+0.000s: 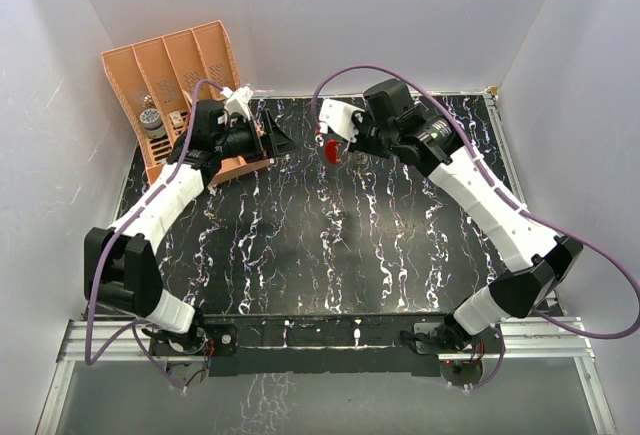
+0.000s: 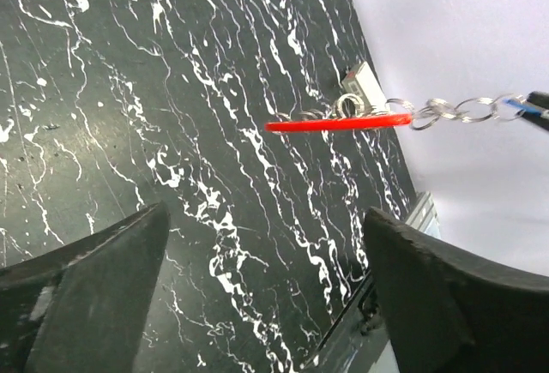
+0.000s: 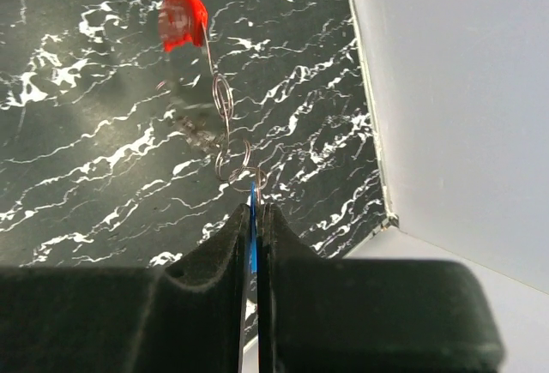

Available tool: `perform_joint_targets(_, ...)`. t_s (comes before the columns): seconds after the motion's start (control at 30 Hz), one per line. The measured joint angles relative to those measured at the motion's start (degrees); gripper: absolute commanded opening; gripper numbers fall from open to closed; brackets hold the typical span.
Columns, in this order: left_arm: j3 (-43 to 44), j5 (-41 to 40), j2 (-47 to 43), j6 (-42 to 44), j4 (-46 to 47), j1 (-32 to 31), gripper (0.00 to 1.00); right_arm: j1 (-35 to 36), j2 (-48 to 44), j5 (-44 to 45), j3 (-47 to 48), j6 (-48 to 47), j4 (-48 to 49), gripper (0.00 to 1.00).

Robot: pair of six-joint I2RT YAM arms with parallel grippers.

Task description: Put the keys on the keyring

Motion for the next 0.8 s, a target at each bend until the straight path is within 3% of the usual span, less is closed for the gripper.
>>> perform_joint_targets(0.43, -4.72, -4.39, -6.43, 1.25, 1.22, 0.42, 0.98, 0.55, 9.7, -10.12, 0.0, 11.13, -4.52, 0.0)
perform_joint_targets(0.8, -7.28, -7.89, -12.17, 0.85, 1.64, 1.03, 0.99, 0.57, 10.19, -14.12, 0.39, 23.56, 3.32, 0.0)
